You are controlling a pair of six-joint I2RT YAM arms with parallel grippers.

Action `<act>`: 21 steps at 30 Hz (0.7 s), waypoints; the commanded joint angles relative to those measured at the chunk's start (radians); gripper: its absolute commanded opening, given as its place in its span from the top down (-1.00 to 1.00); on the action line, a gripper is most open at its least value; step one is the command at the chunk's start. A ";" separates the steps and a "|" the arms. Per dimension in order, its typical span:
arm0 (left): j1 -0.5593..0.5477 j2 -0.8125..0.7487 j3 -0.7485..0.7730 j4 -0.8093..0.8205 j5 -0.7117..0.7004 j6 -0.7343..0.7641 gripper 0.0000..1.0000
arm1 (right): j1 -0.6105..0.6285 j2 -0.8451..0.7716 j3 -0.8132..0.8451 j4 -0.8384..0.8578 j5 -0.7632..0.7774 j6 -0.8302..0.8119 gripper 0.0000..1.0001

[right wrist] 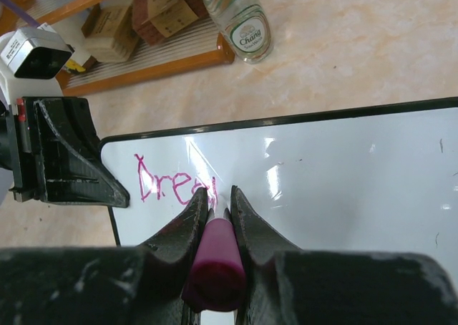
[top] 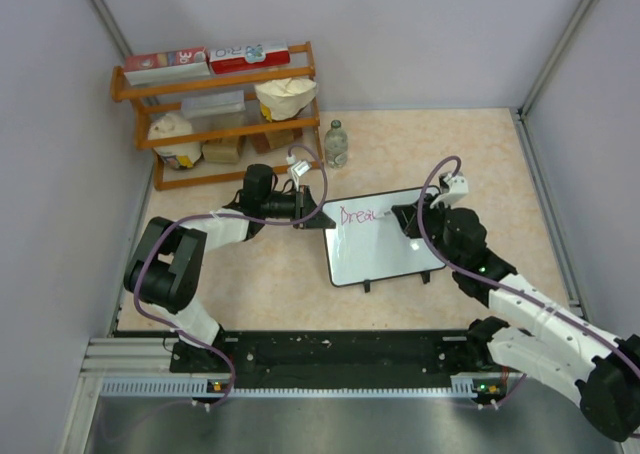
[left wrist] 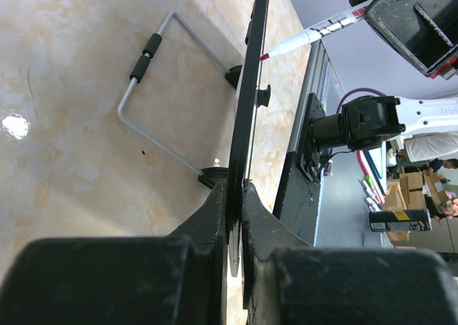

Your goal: Write a sentence on the whiteboard

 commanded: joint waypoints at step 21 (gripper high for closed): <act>-0.005 -0.019 0.021 -0.021 -0.063 0.046 1.00 | -0.008 0.036 0.050 0.035 0.060 -0.019 1.00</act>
